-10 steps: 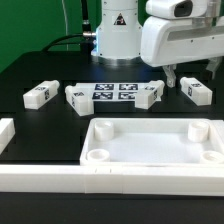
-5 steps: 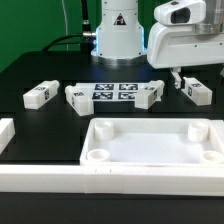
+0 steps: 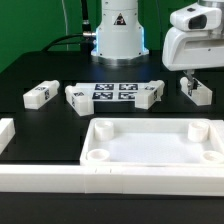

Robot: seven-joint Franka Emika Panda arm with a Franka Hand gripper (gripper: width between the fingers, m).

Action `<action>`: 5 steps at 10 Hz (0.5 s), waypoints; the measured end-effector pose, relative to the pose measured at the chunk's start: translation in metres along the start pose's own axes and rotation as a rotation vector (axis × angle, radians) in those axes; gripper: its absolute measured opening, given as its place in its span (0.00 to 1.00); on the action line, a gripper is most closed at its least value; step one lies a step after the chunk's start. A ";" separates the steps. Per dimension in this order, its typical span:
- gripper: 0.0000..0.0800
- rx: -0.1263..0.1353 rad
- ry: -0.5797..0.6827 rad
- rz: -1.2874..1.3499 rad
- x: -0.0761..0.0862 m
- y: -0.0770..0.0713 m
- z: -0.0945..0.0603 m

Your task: Assemble desk

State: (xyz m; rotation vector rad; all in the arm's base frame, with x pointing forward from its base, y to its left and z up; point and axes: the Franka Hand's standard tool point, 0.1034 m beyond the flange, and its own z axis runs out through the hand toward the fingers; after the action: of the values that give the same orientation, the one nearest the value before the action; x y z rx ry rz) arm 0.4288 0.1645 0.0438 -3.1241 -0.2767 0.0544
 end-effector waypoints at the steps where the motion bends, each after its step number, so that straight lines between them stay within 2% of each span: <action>1: 0.81 0.000 0.000 0.000 0.001 0.000 -0.001; 5: 0.81 -0.058 -0.278 0.024 -0.010 0.010 -0.001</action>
Offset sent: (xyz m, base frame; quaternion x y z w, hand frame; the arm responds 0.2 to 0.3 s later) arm -0.0021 -0.0219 0.0022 -0.0679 -0.1962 0.0362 0.9775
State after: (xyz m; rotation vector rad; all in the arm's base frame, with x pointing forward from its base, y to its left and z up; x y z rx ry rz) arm 0.4210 0.1533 0.0453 -3.1718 -0.2454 0.4920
